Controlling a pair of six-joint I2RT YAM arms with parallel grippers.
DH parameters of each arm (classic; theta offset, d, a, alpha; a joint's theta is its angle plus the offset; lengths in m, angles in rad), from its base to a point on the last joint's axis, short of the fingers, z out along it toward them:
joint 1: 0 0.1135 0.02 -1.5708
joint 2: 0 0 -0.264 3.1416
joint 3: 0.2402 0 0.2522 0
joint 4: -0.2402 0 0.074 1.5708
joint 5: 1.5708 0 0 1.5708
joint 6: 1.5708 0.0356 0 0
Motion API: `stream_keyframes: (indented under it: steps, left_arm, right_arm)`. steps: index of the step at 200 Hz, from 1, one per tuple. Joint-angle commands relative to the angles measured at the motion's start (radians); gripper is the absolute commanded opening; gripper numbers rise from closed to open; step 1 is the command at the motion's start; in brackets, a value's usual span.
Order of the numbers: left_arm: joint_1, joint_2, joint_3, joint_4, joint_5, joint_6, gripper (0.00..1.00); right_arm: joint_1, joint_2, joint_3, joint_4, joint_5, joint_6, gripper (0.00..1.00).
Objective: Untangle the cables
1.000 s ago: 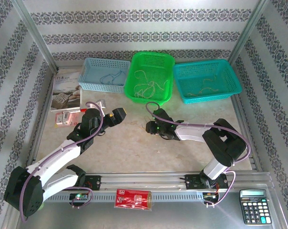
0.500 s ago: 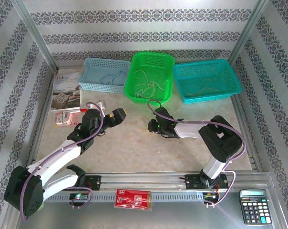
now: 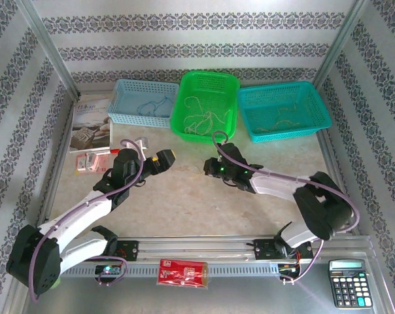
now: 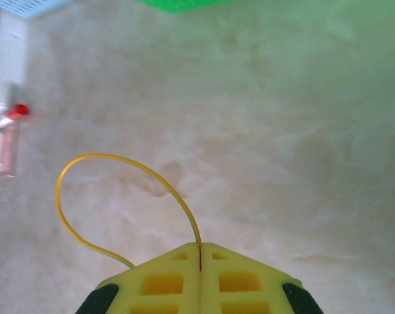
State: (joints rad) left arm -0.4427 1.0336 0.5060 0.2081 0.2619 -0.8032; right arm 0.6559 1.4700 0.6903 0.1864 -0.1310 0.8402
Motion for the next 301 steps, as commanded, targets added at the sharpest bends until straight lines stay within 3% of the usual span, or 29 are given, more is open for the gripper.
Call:
stream_keyframes:
  steps: [1, 32, 70, 164, 301]
  left_arm:
    - [0.015, 0.031, -0.005, 0.101, 0.112, 0.012, 1.0]
    - [0.001, 0.093, -0.021, 0.231, 0.208, -0.024, 0.93]
    - [-0.028, 0.132, -0.026, 0.32, 0.252, -0.028, 0.84]
    - [-0.039, 0.166, 0.061, 0.328, 0.217, -0.016, 0.82]
    - [-0.08, 0.266, 0.105, 0.403, 0.216, -0.028, 0.44]
  right_arm:
    - [-0.012, -0.088, -0.023, 0.017, -0.001, 0.021, 0.0]
    - [-0.029, -0.176, -0.014, 0.01, 0.002, 0.04, 0.0]
    - [-0.05, -0.231, 0.013, -0.006, -0.029, 0.05, 0.0]
    - [-0.024, -0.217, 0.019, -0.031, -0.076, 0.009, 0.0]
    - [0.062, -0.179, 0.058, -0.021, -0.09, 0.01, 0.0]
